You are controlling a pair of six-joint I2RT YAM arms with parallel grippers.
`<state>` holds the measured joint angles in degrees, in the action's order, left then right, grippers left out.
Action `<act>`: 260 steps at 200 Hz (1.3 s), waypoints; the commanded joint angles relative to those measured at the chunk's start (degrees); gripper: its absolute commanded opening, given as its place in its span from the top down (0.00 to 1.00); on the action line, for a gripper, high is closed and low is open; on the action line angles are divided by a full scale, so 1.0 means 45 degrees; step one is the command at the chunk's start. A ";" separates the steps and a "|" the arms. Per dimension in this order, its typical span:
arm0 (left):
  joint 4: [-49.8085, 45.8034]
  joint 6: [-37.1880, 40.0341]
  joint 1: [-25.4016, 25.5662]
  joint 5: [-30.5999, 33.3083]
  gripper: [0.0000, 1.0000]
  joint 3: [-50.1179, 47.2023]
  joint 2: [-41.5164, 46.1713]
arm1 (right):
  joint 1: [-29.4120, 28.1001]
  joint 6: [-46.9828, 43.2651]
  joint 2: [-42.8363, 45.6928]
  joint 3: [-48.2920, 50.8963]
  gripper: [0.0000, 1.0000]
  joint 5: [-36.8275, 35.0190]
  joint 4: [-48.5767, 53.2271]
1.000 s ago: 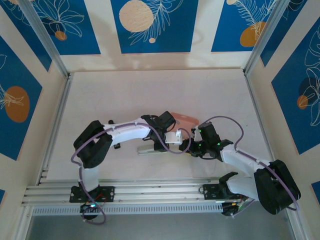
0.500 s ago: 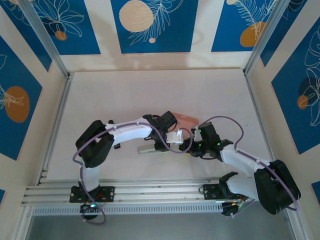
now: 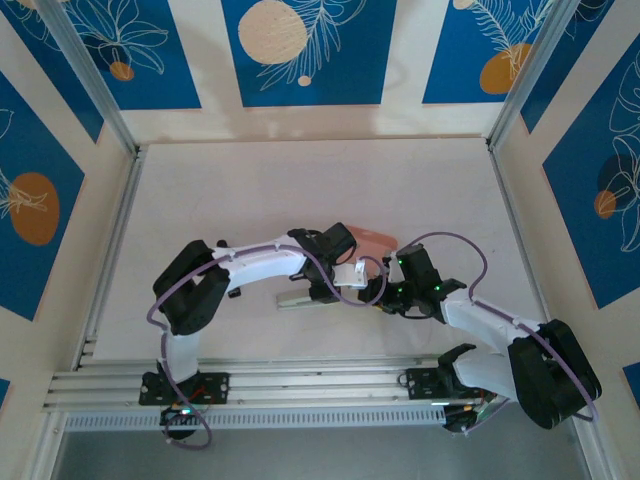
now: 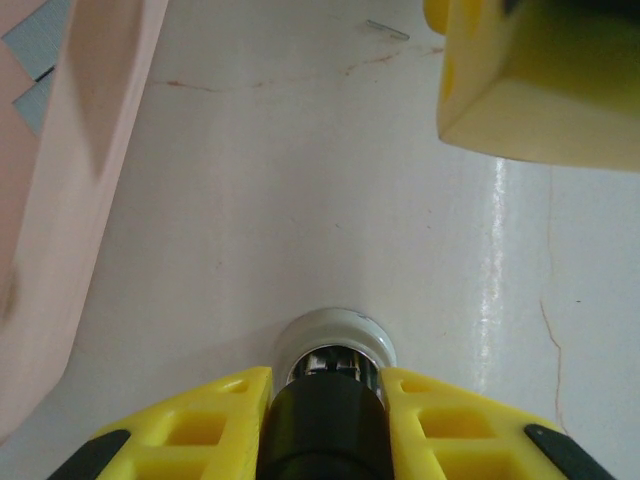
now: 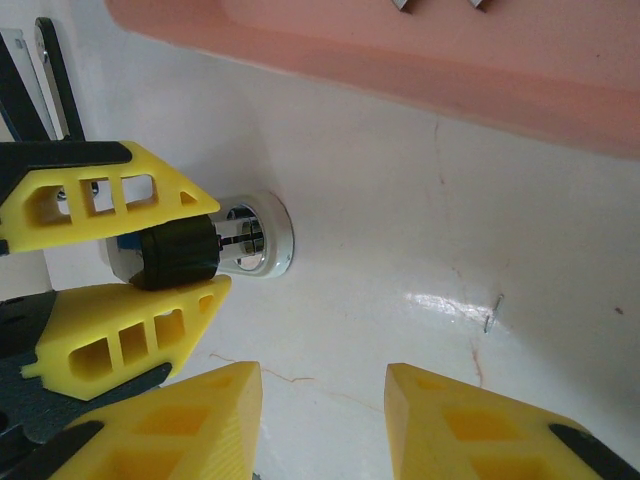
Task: Load the staples into the stapler
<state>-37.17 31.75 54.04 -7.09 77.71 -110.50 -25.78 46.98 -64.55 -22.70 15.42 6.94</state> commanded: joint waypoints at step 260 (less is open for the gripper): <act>0.2584 -0.2045 0.0161 0.0366 0.40 -0.2119 0.2648 | -0.0056 -0.0352 0.0274 -0.0466 0.62 0.0429 0.0504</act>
<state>-29.82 25.08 54.50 -5.23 70.48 -103.74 -25.47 46.76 -64.42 -22.70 15.49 8.21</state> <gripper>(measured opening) 0.595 0.379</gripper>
